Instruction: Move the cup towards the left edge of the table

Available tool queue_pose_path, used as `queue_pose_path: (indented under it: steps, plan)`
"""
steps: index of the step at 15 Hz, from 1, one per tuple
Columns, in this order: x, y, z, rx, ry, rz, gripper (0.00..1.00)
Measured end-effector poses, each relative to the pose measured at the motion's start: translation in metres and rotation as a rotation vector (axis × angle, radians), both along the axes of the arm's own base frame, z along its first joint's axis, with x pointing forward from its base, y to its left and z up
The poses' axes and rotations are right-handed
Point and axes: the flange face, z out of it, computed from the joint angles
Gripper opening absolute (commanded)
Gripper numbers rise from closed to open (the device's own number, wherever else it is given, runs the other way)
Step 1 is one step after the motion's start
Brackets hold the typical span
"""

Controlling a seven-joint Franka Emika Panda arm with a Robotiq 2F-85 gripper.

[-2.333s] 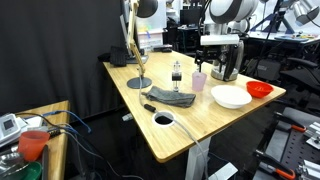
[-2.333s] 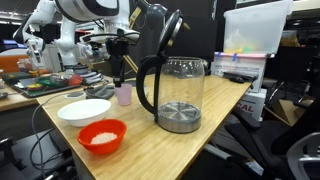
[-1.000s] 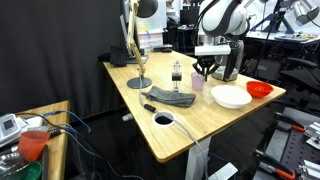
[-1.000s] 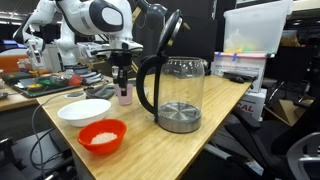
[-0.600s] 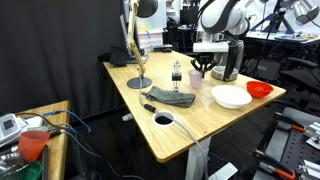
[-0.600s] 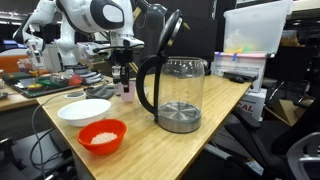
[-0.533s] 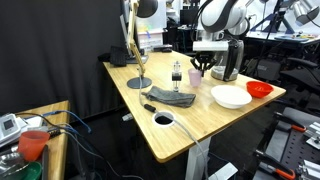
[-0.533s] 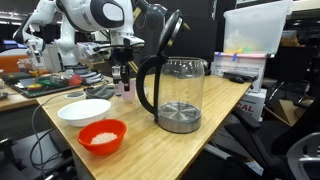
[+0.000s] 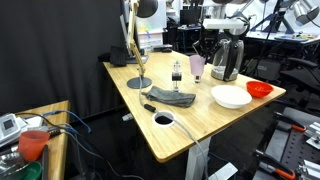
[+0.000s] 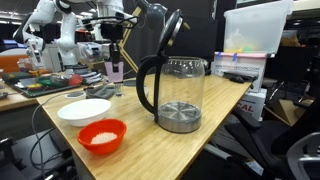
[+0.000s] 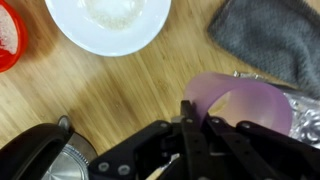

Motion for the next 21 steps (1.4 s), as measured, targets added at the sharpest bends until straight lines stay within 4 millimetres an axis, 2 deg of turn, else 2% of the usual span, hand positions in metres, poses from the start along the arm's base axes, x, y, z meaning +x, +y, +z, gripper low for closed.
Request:
queue_pose_path:
  steps: [5,9,10,11,15,16,18,21]
  plan:
    - [-0.034,0.035,0.010,0.024,0.029,0.297,0.01]
    - [-0.049,0.079,-0.002,0.057,0.046,0.532,0.01]
    - [-0.052,0.089,-0.005,0.076,0.047,0.582,0.05]
    - [-0.053,0.093,-0.006,0.080,0.049,0.594,0.05]
    - [-0.052,0.089,-0.006,0.079,0.049,0.582,0.05]
    - [-0.052,0.089,-0.006,0.079,0.049,0.583,0.01]
    - [-0.052,0.089,-0.007,0.079,0.050,0.582,0.01]
    - [-0.056,0.094,-0.013,0.083,0.065,0.591,0.01]
